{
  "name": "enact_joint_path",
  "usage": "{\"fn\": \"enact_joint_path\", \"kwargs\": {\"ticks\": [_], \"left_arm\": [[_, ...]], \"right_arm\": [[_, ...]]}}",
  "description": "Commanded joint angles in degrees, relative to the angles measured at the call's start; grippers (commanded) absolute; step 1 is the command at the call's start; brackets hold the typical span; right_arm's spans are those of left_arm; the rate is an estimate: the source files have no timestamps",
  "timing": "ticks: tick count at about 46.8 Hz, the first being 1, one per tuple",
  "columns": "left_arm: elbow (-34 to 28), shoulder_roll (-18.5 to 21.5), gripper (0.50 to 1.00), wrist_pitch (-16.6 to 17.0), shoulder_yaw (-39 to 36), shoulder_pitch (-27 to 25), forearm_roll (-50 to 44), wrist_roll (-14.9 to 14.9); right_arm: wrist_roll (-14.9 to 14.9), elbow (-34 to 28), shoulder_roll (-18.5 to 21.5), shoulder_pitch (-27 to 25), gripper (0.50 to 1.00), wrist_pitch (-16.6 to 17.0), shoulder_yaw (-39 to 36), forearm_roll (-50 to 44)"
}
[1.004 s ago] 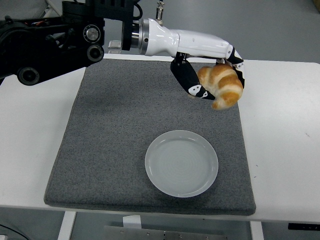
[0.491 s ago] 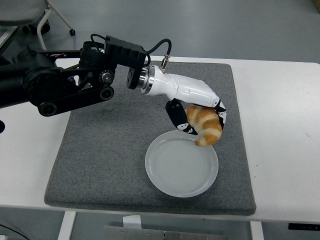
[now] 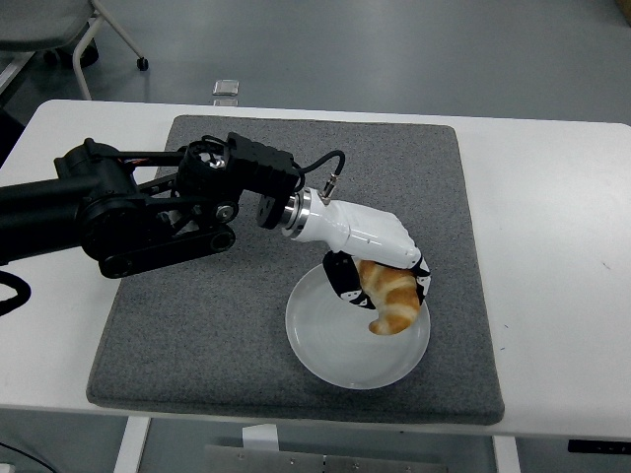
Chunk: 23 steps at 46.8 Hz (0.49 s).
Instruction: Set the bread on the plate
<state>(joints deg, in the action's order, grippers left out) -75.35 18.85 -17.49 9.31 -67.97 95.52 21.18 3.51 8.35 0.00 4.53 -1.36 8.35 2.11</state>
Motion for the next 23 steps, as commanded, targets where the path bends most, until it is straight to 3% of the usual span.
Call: {"fn": "enact_joint_path", "kwargs": {"ticks": [1,23], "left_arm": [[0.12,-0.48,0.5,0.0,-0.09,0.9,1.34,0.0],[0.91,-0.84,0.5,1.06,-3.07,2.75,5.21,0.0]], "right_arm": [[0.0,0.0,0.0,0.04,0.93,0.04,0.0,0.0],[0.0,0.0,0.0,-0.05,0.93,-0.05,0.0,0.0]]}}
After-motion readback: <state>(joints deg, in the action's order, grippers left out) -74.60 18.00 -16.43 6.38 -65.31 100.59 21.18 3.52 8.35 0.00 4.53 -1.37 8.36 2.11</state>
